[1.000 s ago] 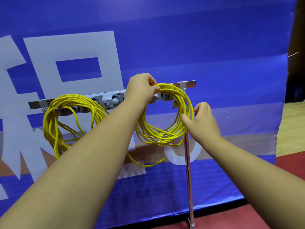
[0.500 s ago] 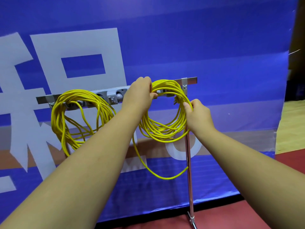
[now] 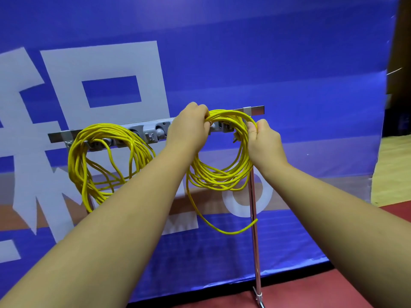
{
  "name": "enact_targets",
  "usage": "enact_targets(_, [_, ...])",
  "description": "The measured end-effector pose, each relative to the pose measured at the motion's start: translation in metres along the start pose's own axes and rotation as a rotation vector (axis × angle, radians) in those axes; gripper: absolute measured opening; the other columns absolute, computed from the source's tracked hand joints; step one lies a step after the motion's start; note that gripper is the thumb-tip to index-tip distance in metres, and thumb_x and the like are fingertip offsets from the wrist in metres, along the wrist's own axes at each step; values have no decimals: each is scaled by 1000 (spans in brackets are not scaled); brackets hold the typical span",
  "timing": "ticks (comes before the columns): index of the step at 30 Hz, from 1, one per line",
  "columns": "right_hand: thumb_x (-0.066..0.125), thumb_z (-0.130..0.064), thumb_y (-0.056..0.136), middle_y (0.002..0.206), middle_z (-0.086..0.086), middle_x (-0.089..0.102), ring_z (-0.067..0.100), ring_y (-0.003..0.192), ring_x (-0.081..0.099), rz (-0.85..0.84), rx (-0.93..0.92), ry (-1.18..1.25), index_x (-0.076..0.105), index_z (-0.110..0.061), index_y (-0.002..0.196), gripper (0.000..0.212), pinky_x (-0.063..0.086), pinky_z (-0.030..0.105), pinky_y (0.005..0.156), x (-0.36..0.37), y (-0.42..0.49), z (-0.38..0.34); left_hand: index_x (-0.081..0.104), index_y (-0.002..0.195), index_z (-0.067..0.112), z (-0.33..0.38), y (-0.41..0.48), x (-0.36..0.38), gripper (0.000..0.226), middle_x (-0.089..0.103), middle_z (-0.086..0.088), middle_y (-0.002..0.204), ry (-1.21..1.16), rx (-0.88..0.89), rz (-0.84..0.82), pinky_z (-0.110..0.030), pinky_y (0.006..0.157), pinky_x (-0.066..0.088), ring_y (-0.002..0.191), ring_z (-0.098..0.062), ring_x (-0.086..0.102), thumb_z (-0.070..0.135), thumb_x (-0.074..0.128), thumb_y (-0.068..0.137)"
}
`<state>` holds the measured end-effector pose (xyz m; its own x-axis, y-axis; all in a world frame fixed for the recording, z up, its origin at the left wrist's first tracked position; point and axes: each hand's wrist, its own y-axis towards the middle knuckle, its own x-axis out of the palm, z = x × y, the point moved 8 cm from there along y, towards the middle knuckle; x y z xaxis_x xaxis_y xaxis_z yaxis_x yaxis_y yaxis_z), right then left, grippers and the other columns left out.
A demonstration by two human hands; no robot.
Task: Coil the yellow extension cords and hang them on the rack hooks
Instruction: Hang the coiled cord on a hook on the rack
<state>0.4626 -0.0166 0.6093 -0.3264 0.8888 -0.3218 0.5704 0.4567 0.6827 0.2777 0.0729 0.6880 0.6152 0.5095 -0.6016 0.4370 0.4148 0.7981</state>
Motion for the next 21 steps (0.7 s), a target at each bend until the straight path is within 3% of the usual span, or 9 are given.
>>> enact_targets(4, [50,-50,107,96,9,58,35,86,54,-26,50,0,47,-13,102,38,36,38,68,3,-6,8,69,103,16,-5,20,-3,15,61,-6,101,-20,-55,-28,-37,74,44,93,-27,56,26,66,93])
enact_targets(7, [64,-60,96,111,5,49,31,90,51,15,160,8,44,-13,114,55,41,39,75,1,-28,16,73,101,17,-11,32,-4,16,67,-5,97,-19,-98,-57,-35,74,48,94,-27,61,30,71,92])
enact_targets(9, [64,-64,94,105,3,52,31,87,52,51,244,20,42,-15,109,56,42,39,73,-4,-49,23,74,99,16,-11,36,-3,14,68,-6,95,-5,-105,-80,-35,72,50,92,-28,62,27,71,91])
enact_targets(11, [59,-64,96,87,1,59,31,81,56,-16,279,28,49,-16,95,49,42,39,68,7,-72,32,75,98,16,-11,37,-3,14,69,-7,94,-5,-110,-94,-35,72,51,91,-28,63,26,70,90])
enact_targets(13, [51,-66,98,69,-1,58,28,74,57,-169,224,10,52,-18,75,53,41,38,63,29,-97,34,76,99,17,-13,35,-3,15,70,-7,93,-36,-122,-98,-38,77,57,92,-28,64,29,71,90])
enact_targets(15, [44,-67,97,64,0,56,25,71,57,-353,83,22,56,-23,73,51,47,40,66,56,-122,29,76,102,19,-16,33,-3,18,72,-5,95,-69,-130,-92,-40,82,60,93,-26,65,33,73,91])
enact_targets(18, [45,-54,107,71,6,70,19,60,64,-755,60,131,70,-36,107,30,57,36,61,97,-164,18,76,107,20,-18,30,-2,23,72,-3,98,-98,-134,-82,-39,83,59,95,-23,65,38,74,92])
enact_targets(20, [37,-50,111,75,7,76,22,53,66,-1024,231,211,54,-50,140,33,54,30,52,117,-195,20,76,108,22,-19,30,-2,25,72,-2,99,-119,-146,-82,-39,84,59,96,-23,65,40,74,92])
enact_targets(21, [33,-52,112,82,6,77,24,55,68,-1117,307,240,46,-51,148,38,55,30,53,124,-208,23,75,108,22,-20,30,-2,25,72,-2,100,-130,-154,-84,-40,85,59,97,-23,65,41,75,91])
